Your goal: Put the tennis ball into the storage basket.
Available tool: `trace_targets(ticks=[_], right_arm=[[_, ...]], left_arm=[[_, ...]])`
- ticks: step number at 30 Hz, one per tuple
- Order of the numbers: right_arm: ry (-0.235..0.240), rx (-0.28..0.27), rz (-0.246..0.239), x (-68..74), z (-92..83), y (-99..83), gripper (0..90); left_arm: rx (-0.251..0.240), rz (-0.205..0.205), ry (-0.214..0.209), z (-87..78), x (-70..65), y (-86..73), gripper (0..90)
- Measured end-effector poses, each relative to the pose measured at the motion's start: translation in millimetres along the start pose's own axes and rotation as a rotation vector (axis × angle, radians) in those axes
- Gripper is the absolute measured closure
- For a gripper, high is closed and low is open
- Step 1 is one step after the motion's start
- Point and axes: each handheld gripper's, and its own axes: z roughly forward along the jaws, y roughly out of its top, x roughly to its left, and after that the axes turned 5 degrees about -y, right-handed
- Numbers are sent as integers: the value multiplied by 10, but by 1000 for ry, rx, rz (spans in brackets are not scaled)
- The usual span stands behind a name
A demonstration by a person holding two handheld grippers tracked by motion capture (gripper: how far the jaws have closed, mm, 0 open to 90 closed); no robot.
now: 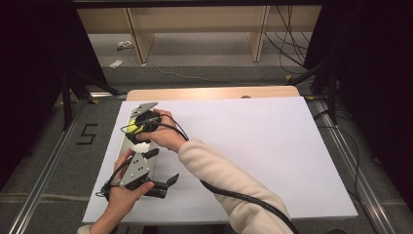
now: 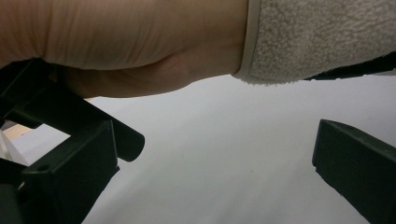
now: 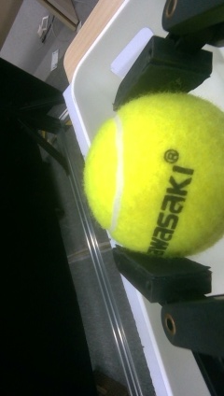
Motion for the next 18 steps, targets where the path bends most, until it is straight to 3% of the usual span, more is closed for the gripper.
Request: trace_targets(ticks=[18], right_arm=[[3, 7, 0, 22, 26, 0, 259]], left_arm=[[0, 0, 0, -1, -1, 0, 0]])
